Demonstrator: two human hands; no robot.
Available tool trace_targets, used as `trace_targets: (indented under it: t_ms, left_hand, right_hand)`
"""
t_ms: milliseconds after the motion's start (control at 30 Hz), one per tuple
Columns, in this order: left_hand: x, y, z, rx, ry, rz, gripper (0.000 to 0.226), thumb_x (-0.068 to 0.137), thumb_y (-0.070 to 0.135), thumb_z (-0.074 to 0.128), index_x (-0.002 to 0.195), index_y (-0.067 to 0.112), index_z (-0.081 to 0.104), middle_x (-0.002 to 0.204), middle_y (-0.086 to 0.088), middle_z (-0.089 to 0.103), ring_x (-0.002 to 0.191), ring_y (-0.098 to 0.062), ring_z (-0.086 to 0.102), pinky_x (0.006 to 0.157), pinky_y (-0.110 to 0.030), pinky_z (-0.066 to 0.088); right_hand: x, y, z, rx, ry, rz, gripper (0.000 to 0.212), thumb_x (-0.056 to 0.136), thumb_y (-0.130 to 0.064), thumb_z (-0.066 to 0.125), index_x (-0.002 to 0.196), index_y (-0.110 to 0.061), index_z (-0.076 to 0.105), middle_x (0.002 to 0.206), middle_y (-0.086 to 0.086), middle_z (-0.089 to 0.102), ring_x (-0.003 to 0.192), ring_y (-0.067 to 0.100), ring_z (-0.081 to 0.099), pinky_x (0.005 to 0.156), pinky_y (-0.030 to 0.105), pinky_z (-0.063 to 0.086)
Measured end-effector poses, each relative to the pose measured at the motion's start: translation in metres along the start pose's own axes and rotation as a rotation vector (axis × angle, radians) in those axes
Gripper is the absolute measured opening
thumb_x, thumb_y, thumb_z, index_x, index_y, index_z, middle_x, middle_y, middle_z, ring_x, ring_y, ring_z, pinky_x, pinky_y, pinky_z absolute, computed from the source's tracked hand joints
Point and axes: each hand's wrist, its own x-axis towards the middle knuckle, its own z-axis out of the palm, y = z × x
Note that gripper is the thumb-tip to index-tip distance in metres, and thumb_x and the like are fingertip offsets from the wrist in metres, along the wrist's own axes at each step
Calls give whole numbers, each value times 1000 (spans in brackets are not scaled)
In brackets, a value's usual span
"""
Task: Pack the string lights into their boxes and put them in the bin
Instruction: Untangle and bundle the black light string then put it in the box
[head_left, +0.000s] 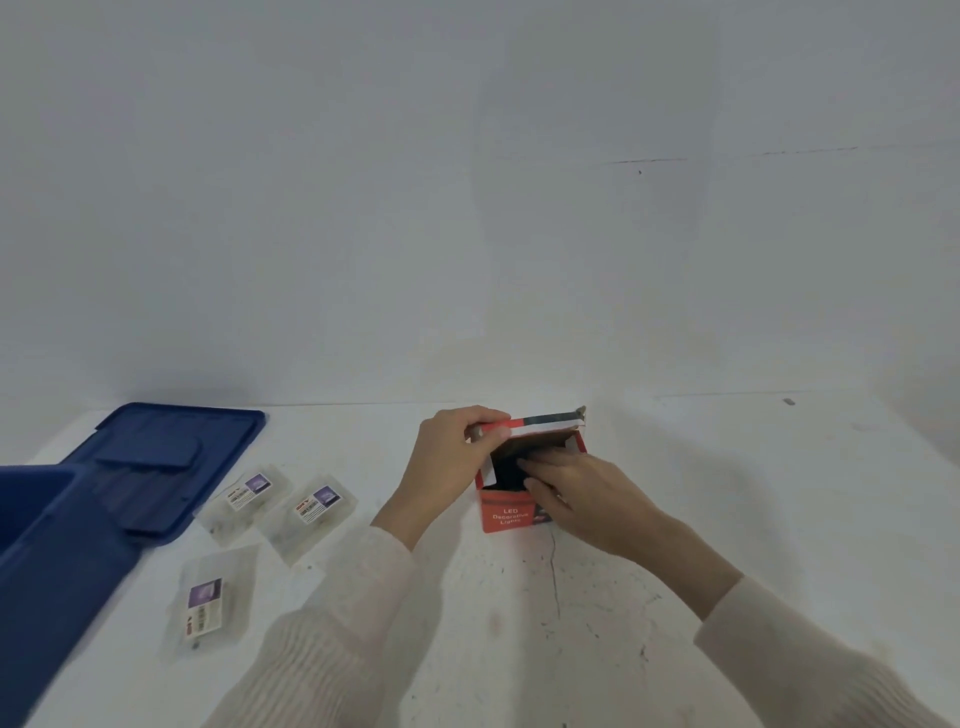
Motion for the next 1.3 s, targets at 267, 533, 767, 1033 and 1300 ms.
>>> trace_targets:
  t_ms: [267,533,767,1033,1300]
  left_hand:
    - [-20,-5,8,-21,7,-14,21,85,20,66,105,16,70,95,11,65,90,-4,56,71,1,39]
    - [-33,-14,24,66,64,98,21,81,6,69,102,6,72,111,-6,69,106,-16,61,90,-7,35]
    - [-40,-34,28,253,-114,237,41,92,31,55,128,11,55,139,6,47,133,-2,32,106,-6,11]
    - [-30,-48,19,450,-57,315,33,87,19,58,117,6,65,126,-8,61,124,-24,52,108,-37,29]
    - [-10,-60,-28,571,-23,39,42,91,25,34,123,12,58,137,-3,50,133,-22,37,109,-37,29]
  right_hand:
    - [-29,13,-11,0,468,31,24,88,-25,52,103,-14,67,90,-2,66,78,14,60,52,22,52]
    - [-26,27,7,75,407,119,22,83,-11,70,104,-13,72,110,4,70,100,22,66,68,40,59]
    - [-36,29,16,38,365,94,28,81,-20,72,108,-13,71,118,6,67,103,22,65,67,35,58]
    - [-22,21,41,75,432,122,35,74,-10,76,109,-6,69,118,14,65,96,28,65,67,36,58]
    - [50,-31,60,153,320,151,45,76,13,62,118,-1,64,128,23,54,103,40,58,72,47,57]
